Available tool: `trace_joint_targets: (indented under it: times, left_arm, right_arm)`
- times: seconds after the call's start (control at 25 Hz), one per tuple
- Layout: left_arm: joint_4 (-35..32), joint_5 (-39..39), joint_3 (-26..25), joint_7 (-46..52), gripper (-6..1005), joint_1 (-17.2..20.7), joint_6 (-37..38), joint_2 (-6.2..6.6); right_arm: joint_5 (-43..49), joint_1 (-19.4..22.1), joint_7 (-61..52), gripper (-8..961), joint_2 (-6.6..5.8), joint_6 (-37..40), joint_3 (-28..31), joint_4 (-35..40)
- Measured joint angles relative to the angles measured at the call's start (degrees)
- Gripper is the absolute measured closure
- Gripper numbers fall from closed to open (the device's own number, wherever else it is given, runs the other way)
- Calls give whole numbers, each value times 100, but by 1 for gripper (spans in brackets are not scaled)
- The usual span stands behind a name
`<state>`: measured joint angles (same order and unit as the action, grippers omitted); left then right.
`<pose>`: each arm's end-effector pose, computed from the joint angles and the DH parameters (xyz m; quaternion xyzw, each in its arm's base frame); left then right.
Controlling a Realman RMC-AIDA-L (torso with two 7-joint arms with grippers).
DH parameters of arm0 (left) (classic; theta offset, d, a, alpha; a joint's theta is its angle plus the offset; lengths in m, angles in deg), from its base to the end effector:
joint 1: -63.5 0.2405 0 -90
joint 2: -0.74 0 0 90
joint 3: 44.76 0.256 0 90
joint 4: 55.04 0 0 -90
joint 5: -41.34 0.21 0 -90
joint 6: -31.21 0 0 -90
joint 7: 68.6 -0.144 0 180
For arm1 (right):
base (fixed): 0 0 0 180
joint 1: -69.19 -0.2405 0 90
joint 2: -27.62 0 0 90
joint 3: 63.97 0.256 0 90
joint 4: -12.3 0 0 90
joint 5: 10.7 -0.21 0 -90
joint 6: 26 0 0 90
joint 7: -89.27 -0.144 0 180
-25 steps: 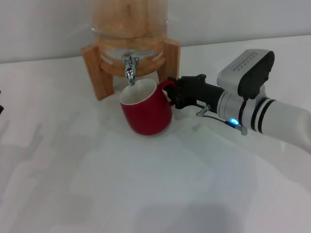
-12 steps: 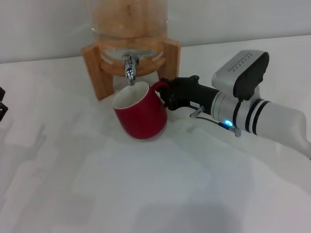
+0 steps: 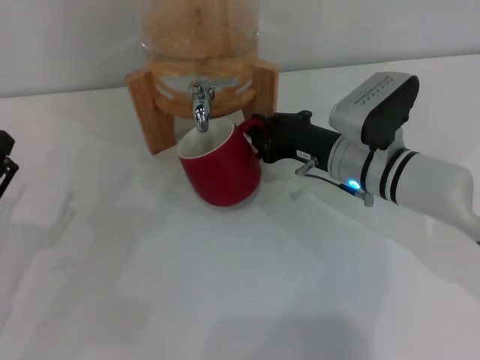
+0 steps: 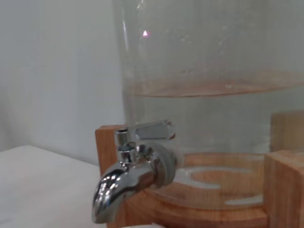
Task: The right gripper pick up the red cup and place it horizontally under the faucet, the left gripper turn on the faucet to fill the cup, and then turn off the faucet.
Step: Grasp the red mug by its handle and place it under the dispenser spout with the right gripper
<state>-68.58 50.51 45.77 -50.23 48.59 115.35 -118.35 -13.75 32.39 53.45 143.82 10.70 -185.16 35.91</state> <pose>-0.3123 0.2796 0.0044 -0.7245 -0.1289 -0.4011 0.5456 0.2280 0.3969 -0.0826 -0.8607 0.2408 0.2484 0.3734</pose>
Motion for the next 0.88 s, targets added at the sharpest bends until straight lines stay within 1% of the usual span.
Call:
trace_joint_targets:
  times: [0.88]
  left_arm:
    - [-18, 1, 0, 0, 170, 6, 5, 0]
  right_arm:
    - [-25, -63, -33, 814, 0, -137, -315, -21]
